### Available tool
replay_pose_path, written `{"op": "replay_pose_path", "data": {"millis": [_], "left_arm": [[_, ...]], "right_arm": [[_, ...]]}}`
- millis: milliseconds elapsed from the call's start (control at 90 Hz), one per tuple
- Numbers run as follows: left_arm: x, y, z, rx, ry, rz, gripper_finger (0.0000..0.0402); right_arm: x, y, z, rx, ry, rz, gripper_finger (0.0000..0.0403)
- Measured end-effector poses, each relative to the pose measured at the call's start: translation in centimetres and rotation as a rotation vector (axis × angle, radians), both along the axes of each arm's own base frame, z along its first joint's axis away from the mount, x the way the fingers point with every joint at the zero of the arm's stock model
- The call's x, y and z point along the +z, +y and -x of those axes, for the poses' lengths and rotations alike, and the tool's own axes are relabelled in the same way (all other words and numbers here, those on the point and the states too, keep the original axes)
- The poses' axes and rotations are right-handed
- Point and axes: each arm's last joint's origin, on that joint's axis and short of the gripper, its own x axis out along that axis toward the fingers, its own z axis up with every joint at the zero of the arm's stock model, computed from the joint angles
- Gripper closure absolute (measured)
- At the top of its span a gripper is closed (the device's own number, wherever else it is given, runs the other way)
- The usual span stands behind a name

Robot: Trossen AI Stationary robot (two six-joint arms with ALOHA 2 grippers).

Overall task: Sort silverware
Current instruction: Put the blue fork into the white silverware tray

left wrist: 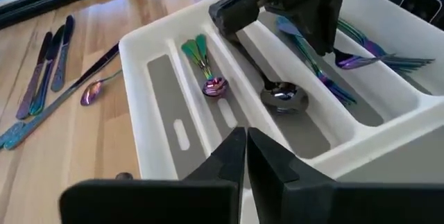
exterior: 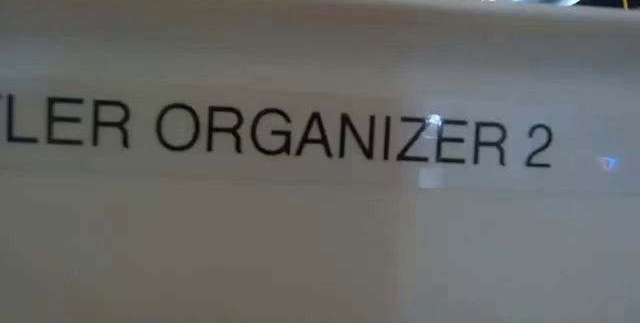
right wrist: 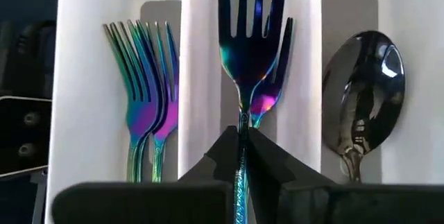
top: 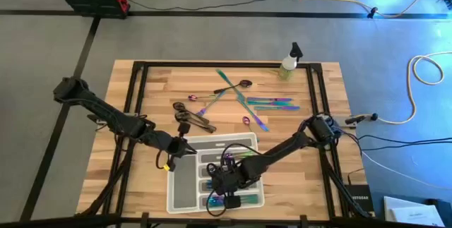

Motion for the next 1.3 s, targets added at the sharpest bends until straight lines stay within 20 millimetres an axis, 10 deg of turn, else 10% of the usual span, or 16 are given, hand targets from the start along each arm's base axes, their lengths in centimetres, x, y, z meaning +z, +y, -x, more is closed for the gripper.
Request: {"op": "replay_pose_path", "data": {"millis": [1300], "left_arm": [[-0.1,0.0,0.0,0.004,0.009,0.003,0.0402]], "right_arm": [[-0.6,-1.0,2.0,-0.021,0.211,0.108,0.0318]]}}
